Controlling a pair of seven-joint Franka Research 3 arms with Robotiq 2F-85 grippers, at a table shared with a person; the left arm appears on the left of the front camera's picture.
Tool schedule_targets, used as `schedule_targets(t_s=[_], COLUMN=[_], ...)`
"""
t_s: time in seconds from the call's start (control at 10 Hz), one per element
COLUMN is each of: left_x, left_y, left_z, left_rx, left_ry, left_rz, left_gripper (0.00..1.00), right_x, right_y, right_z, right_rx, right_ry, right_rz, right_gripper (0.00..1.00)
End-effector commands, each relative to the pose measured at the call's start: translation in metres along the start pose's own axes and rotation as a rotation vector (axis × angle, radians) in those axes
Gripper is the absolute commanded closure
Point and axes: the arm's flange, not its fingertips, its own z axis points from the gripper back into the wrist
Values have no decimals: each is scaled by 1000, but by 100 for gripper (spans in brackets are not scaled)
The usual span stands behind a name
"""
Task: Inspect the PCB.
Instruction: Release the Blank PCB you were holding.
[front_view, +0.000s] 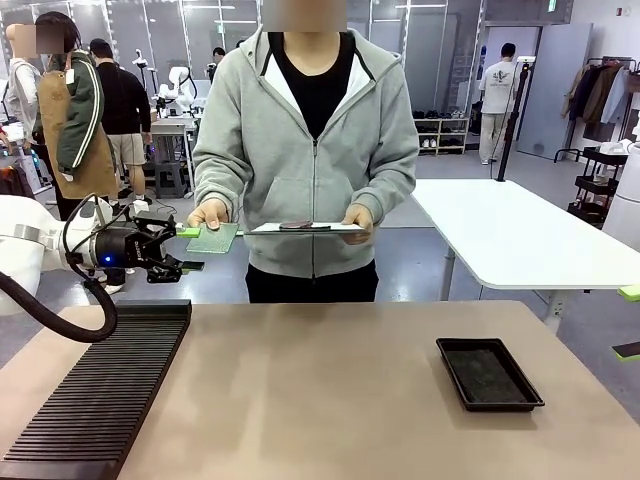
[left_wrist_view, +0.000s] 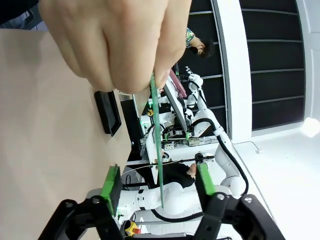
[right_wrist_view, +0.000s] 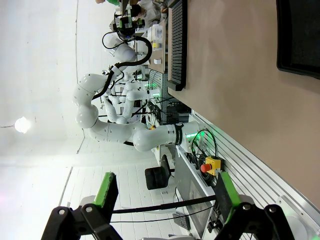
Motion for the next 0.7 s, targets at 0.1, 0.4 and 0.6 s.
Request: schedule_targets(t_s=[0.1, 0.4, 0.6], left_x=[1, 0, 0], left_y=[-9, -2, -2], left_z=[2, 0, 0], left_rx=[4, 0, 0], left_ry=[12, 0, 0], left_rz=[20, 2, 2], left_gripper=[0, 6, 6], right_x=[1, 1, 1], right_y=[1, 1, 1], right_z=[1, 1, 1], right_rx=[-1, -1, -1], right_ry=[-2, -2, -2], right_rz=[-4, -4, -4], right_gripper=[0, 0, 0])
